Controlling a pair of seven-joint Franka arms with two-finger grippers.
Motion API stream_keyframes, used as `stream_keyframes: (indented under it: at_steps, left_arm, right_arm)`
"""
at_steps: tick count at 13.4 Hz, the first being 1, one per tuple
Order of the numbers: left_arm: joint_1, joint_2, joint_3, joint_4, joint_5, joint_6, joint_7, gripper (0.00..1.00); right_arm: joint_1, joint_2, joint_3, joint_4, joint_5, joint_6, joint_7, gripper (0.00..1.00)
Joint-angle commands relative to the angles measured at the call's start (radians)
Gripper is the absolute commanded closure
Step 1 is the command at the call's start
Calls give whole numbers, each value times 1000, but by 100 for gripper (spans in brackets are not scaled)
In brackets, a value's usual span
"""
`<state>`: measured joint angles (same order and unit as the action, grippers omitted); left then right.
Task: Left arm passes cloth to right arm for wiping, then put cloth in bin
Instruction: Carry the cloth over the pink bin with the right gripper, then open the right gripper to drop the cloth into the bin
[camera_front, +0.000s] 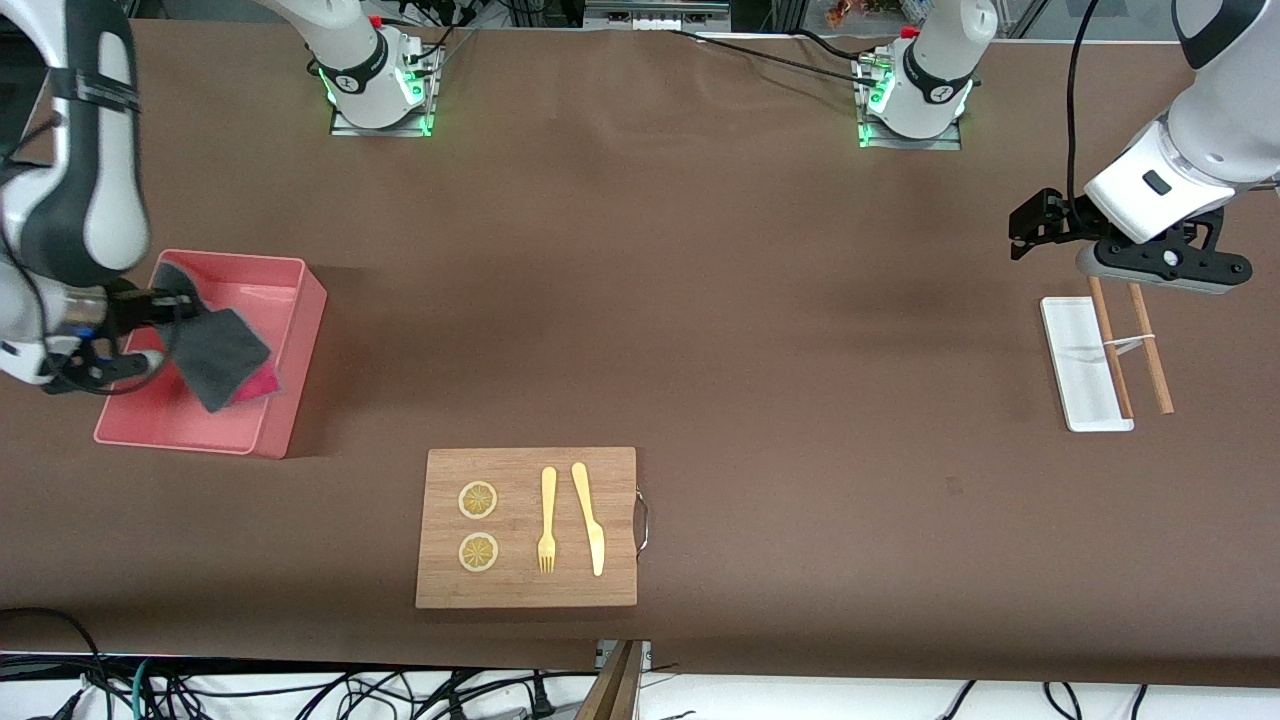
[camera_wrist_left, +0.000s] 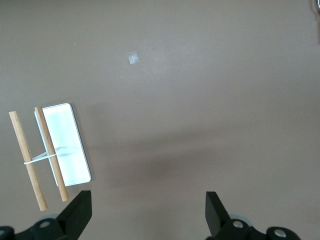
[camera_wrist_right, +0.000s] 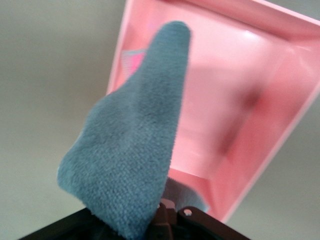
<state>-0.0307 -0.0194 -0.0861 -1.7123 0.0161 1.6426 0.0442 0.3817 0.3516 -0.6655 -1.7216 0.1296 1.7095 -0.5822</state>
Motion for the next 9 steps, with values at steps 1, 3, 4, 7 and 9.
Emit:
stream_keyframes:
  at_steps: [1, 3, 4, 7, 9]
  left_arm:
    - [5, -19, 0, -12, -22, -6, 3, 0]
    - [5, -19, 0, -12, -22, -6, 3, 0]
    - [5, -19, 0, -12, -22, -6, 3, 0]
    - [5, -19, 0, -12, -22, -6, 3, 0]
    - [3, -19, 0, -12, -22, -6, 2, 0]
  right_arm:
    - [6, 7, -31, -22, -11, 5, -62, 100]
    - [6, 7, -31, -71, -4, 51, -56, 100]
    - [8, 7, -31, -87, -2, 59, -53, 100]
    - [14, 10, -28, -89, -1, 58, -53, 64]
    - [23, 4, -23, -58, 10, 42, -51, 1]
